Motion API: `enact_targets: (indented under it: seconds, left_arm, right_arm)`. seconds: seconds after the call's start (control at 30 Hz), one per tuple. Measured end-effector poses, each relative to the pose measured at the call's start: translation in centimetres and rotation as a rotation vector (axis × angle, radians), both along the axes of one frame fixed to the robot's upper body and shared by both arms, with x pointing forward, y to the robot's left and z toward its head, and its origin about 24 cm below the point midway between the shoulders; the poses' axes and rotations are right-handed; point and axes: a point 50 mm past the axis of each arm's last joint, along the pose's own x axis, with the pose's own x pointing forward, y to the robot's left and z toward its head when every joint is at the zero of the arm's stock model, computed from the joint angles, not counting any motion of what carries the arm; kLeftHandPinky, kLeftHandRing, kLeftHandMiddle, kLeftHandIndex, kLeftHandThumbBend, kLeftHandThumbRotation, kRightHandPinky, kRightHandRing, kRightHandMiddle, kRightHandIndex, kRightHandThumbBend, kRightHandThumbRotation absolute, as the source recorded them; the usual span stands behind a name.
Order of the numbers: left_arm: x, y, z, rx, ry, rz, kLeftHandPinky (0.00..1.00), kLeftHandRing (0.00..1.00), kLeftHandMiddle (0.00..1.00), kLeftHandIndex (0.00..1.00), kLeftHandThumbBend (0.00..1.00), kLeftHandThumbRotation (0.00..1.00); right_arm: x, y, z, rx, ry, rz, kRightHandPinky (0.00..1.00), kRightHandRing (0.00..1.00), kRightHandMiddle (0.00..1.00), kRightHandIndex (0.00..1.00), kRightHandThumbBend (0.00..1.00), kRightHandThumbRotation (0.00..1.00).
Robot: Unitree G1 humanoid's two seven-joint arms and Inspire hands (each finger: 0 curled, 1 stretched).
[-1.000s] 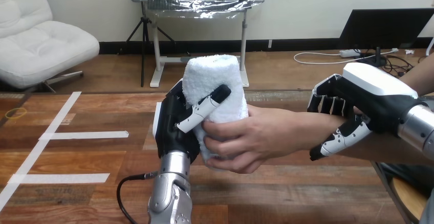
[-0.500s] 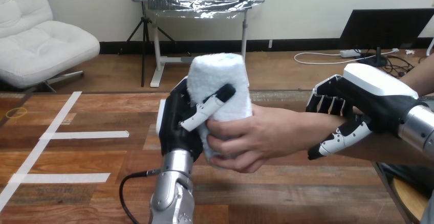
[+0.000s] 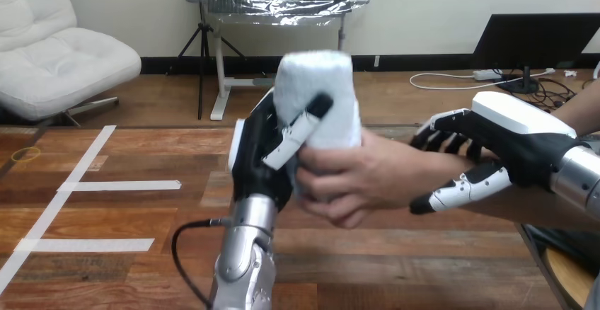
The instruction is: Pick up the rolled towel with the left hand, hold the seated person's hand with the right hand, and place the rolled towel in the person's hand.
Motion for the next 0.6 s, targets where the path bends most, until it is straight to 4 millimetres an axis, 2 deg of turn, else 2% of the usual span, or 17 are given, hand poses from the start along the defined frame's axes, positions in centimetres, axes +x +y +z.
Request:
enact_targets:
  seconds: [0.23, 0.6]
  left_arm:
    - [0.3, -0.3, 1.3, 0.026, -0.062, 0.001, 0.99, 0.91, 0.87, 0.84, 0.68, 1.0]
    - [0.6, -0.2, 3.4, 0.013, -0.151, 0.029, 1.0, 0.96, 0.88, 0.83, 0.7, 1.0]
  right_arm:
    - [-0.1, -0.1, 0.4, 0.023, 0.0, 0.01, 0.61, 0.77, 0.82, 0.84, 1.0, 0.75]
    - [-0.6, -0.5, 0.8, 0.078, 0.016, 0.016, 0.64, 0.82, 0.87, 0.89, 1.0, 0.68]
